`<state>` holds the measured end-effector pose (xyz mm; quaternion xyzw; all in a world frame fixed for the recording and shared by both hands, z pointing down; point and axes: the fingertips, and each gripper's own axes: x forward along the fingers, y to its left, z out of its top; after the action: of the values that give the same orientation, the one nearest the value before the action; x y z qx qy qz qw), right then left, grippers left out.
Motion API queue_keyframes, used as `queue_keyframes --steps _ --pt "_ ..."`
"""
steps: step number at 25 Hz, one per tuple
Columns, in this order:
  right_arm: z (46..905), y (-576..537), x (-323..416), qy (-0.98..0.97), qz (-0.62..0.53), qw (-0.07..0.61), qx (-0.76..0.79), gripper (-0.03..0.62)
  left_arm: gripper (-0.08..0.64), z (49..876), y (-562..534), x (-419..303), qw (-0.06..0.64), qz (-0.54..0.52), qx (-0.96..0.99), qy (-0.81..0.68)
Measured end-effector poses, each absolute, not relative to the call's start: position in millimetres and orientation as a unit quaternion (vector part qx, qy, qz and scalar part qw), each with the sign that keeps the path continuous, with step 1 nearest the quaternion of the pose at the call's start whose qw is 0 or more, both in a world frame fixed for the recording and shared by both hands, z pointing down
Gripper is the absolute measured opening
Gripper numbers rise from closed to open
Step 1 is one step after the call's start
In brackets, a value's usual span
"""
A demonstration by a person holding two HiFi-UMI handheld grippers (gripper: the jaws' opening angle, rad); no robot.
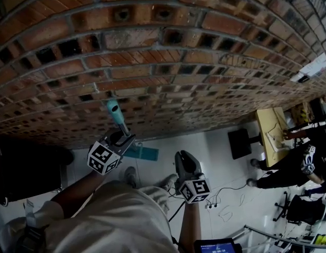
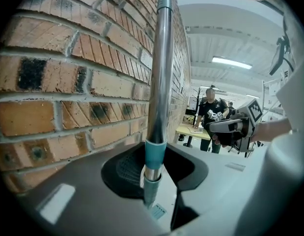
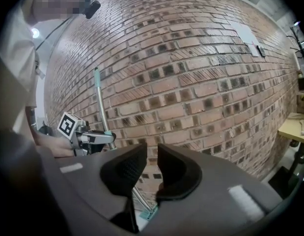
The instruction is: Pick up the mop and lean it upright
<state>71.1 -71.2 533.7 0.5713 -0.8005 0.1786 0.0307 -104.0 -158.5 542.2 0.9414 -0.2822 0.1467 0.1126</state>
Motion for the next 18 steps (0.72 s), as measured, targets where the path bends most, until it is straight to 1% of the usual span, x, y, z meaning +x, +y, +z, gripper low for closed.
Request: queue_keyframes --steps 9,18 --pt "536.9 -57.1 77.9 -0.793 0.183 0.033 0.580 0.061 0.133 569.2 -153.7 -94.3 0.130 0.167 0.936 -0.280" --pt "542.2 -39.5 89.8 -0.781 0.190 0.033 0.594 0.061 0.135 616.7 -148.7 -80.7 0.156 0.192 0.926 -0.286"
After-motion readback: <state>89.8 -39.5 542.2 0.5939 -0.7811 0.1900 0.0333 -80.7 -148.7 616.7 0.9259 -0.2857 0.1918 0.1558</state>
